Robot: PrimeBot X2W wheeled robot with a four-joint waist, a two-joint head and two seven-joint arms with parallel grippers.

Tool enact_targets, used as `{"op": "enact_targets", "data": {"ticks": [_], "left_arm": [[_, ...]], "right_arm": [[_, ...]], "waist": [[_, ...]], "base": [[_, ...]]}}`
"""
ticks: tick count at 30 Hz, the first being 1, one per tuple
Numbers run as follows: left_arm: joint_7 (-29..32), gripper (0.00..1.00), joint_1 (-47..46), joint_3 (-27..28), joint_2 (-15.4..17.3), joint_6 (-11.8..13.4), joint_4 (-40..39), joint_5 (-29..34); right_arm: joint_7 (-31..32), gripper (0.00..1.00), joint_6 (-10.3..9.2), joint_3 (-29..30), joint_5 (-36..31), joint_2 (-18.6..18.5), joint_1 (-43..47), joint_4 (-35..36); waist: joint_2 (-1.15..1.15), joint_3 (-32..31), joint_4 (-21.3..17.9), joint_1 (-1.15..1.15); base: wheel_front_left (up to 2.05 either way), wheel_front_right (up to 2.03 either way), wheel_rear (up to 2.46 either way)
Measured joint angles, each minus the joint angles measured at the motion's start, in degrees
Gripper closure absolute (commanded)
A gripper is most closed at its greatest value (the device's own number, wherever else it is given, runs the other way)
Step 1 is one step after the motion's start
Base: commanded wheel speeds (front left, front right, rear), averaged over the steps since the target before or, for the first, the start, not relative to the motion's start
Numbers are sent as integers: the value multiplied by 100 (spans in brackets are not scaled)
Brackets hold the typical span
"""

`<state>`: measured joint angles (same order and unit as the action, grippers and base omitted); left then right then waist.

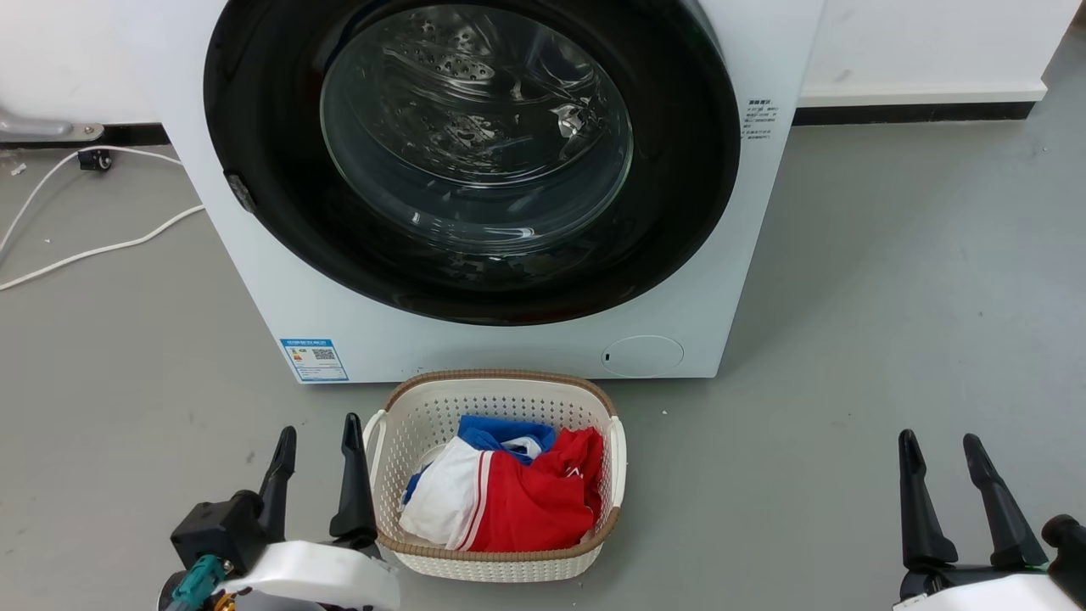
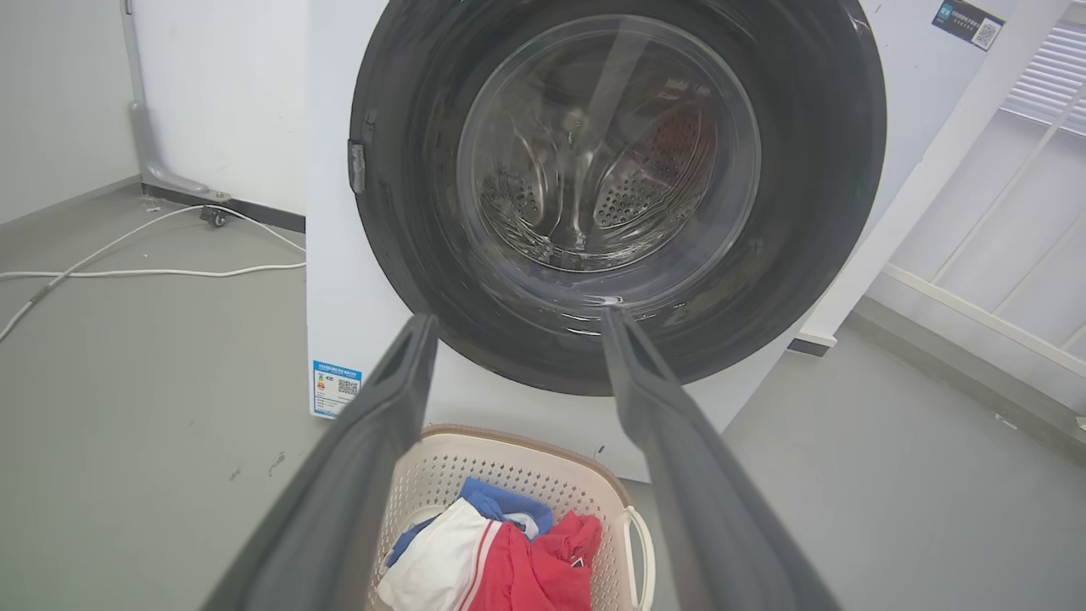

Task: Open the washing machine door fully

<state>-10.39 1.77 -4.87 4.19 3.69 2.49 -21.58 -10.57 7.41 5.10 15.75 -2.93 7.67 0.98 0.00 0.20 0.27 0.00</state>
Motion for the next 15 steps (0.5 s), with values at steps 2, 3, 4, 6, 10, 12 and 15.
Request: {"op": "enact_targets", "data": {"ticks": [2,3,4,6,10,12,15], "left_arm": [[-34,0,30,-1,-20,-16,10,99],[-41,0,34,3,-26,-27,12,147],[-48,0,34,3,-34,-48,13,191],[-87,0,37,12,-49,-65,13,277],[-149,0,74,53,-83,-151,11,522],[-183,0,93,59,-97,-168,12,605],[-211,0,121,67,-104,-179,14,750]], "right_arm": [[-8,0,0,4,-29,0,12,21],[-30,0,0,1,-75,0,27,37],[-52,0,0,-1,-124,0,49,55],[-63,0,0,-5,-196,0,63,84],[-136,0,0,-12,-442,1,131,140],[-160,0,1,-21,-525,0,147,171],[-201,0,1,-24,-637,1,180,205]], "waist": [[0,-4,2,0],[0,-7,4,0],[0,-9,5,0],[0,-12,7,0],[0,-17,15,0],[0,-19,16,0],[0,-20,17,0]], "base": [[0,0,0],[0,0,0],[0,0,0],[0,0,0],[0,0,0],[0,0,0],[0,0,0]]}}
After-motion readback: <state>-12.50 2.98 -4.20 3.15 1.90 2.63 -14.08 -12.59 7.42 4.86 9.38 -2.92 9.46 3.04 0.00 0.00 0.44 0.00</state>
